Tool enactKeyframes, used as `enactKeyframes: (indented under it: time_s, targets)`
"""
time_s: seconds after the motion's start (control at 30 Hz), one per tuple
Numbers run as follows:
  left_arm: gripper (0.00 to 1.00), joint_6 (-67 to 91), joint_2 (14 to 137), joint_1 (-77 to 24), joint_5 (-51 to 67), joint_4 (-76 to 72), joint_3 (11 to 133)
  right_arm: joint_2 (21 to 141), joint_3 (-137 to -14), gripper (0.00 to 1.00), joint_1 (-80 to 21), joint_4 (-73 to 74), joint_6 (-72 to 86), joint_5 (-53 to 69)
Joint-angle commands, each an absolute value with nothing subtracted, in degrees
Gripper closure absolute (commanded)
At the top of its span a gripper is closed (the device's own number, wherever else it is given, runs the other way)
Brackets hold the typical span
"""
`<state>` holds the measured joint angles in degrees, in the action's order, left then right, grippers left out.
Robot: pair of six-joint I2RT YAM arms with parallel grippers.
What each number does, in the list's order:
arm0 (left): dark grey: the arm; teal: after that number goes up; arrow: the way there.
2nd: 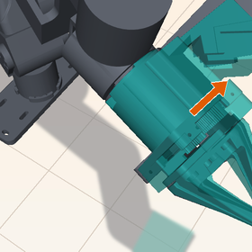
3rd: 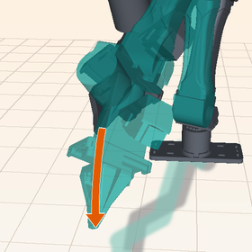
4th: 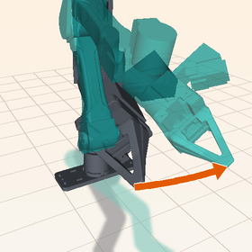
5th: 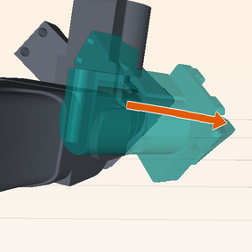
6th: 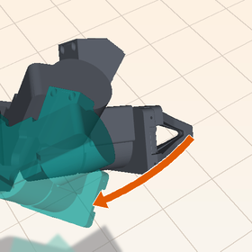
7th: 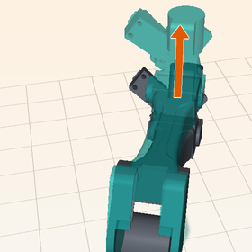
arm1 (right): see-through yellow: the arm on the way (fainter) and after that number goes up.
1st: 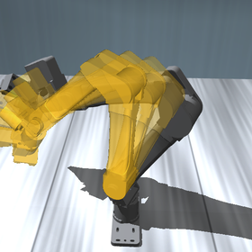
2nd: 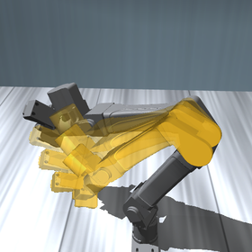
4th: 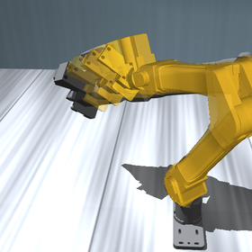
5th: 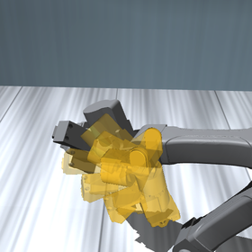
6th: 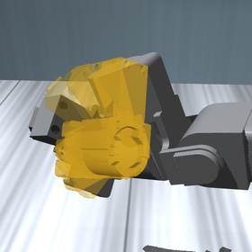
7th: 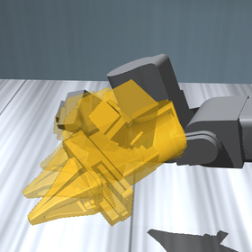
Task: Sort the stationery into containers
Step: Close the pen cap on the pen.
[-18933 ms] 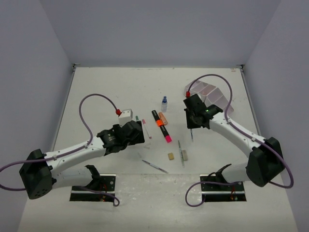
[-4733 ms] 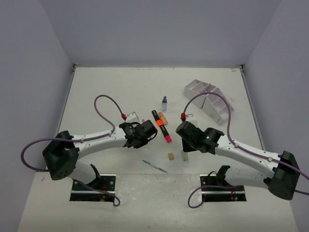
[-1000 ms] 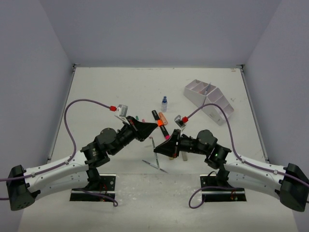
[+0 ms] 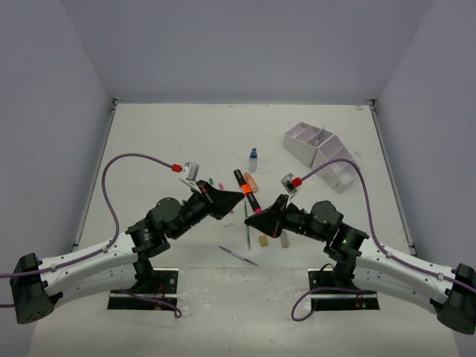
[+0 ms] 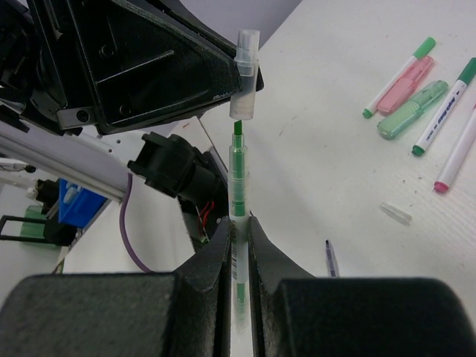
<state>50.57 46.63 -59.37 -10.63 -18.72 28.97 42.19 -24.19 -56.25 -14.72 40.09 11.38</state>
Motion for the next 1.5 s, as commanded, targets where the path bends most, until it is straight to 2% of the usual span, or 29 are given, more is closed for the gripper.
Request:
enactKeyframes:
  time_s: [0.0, 0.6, 1.47]
  targets:
    - [1.00, 51.32, 46.59, -59.33, -9.39, -22.09, 27.77, 41.13, -27.08, 1.00, -56.51, -14.93, 38.93, 10.29]
    - [1.00, 50.26, 44.65, -59.33, -11.97, -22.29, 28.40, 43.50, -27.23, 1.00, -56.51, -15.21, 39.46, 13.78]
    - [1.00, 51.77, 46.58, -59.38, -9.58, -24.35, 26.81, 42.59, -27.90, 1.00, -56.57, -13.29, 38.87, 11.39]
